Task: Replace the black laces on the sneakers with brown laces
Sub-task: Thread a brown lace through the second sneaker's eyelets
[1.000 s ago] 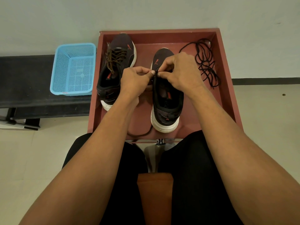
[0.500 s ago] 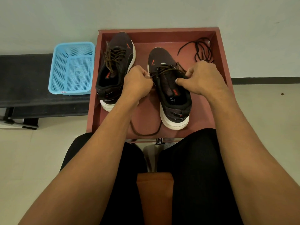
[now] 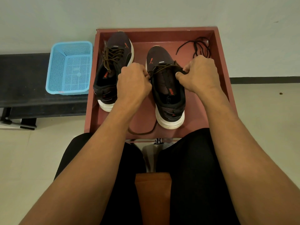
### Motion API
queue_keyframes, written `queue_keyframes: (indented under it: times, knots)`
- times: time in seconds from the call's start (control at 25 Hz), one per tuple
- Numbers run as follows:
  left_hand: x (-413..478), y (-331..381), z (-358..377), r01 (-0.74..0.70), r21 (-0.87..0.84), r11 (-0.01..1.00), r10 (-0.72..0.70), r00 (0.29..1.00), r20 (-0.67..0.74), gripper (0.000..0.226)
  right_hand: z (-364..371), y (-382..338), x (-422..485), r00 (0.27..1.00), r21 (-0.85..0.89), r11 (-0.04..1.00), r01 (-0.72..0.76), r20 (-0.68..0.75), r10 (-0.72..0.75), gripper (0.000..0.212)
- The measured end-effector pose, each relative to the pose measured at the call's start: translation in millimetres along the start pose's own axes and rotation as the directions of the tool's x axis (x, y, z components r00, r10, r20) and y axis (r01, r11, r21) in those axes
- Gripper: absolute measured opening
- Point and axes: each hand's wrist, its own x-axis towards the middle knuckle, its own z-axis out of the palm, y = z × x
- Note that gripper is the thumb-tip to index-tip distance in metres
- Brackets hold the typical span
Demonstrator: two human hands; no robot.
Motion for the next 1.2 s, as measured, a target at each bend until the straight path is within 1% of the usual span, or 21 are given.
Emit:
queue_keyframes:
  times: [0.08, 0.16, 0.24, 0.32, 0.4, 0.48, 0.56, 0.6, 0.64, 0.72, 0.84, 0.92, 1.0, 1.04, 1.12, 1.2]
  knots:
    - [-2, -1, -2, 0.033, 0.139, 0.990, -0.049, 0.993, 0.110, 0.011, 1, -1, -1, 1.000, 0.031, 0.999, -0.020, 0.009, 0.019, 0.025]
    - [-6, -1, -3, 0.040, 0.285, 0.958, -0.118, 0.958, 0.261, 0.018, 2, -1, 0, 0.999, 0.058, 0.998, -0.030, 0.014, 0.030, 0.022]
    - [-11, 0, -5, 0.020, 0.360, 0.933, -0.165, 0.911, 0.377, 0.018, 1, 0, 1, 0.999, 0.071, 0.997, -0.036, 0.010, 0.036, 0.023]
    - [-10, -2, -4, -0.015, 0.373, 0.928, -0.155, 0.893, 0.422, 0.017, 0, 0, 0, 0.999, 0.069, 0.997, -0.028, 0.018, 0.027, 0.025]
    - [-5, -9, -2, -0.045, 0.304, 0.952, -0.076, 0.924, 0.376, 0.023, -2, 0, -1, 0.999, 0.061, 0.998, -0.016, 0.035, 0.014, 0.030]
    - [-2, -10, -2, -0.075, 0.144, 0.987, 0.035, 0.964, 0.263, 0.030, -1, 0, -2, 0.999, 0.053, 0.999, -0.005, 0.045, 0.003, 0.035]
    - [2, -7, -4, -0.094, -0.053, 0.994, 0.100, 0.989, 0.112, 0.024, 2, -1, -2, 0.999, 0.046, 0.999, 0.005, 0.039, -0.006, 0.034]
    - [3, -5, -4, -0.107, -0.113, 0.988, 0.114, 0.992, 0.054, 0.020, 3, -2, -2, 1.000, 0.043, 0.999, 0.011, 0.028, -0.012, 0.033]
    - [5, -3, -5, -0.118, -0.138, 0.983, 0.121, 0.993, 0.016, 0.016, 4, -3, -2, 1.000, 0.043, 0.999, 0.015, 0.015, -0.016, 0.033]
    - [5, 0, -4, -0.107, -0.150, 0.983, 0.106, 0.994, -0.013, 0.009, 3, -4, -1, 1.000, 0.035, 0.999, 0.020, -0.017, -0.019, 0.030]
    - [3, 1, -5, -0.052, -0.115, 0.992, 0.054, 0.998, 0.019, 0.008, 3, -5, 0, 0.999, 0.032, 0.999, 0.016, -0.039, -0.015, 0.027]
    - [1, -1, -8, -0.020, 0.014, 1.000, 0.019, 0.996, 0.083, 0.009, 4, -5, 0, 0.999, 0.033, 0.999, 0.012, -0.045, -0.010, 0.026]
    - [-2, -3, -10, 0.026, 0.218, 0.976, -0.078, 0.968, 0.236, 0.017, 6, -4, 2, 0.999, 0.022, 1.000, 0.001, -0.053, 0.000, 0.027]
    - [-5, -2, -11, 0.041, 0.300, 0.953, -0.142, 0.936, 0.323, 0.019, 7, -3, 3, 0.999, 0.019, 1.000, -0.005, -0.054, 0.006, 0.028]
    - [-8, -1, -14, 0.039, 0.347, 0.937, -0.203, 0.869, 0.451, 0.015, 7, -3, 4, 0.999, 0.015, 1.000, -0.010, -0.051, 0.011, 0.028]
    - [-6, -2, -14, 0.031, 0.327, 0.944, -0.200, 0.843, 0.499, 0.006, 7, -4, 3, 0.999, 0.010, 1.000, -0.006, -0.041, 0.006, 0.029]
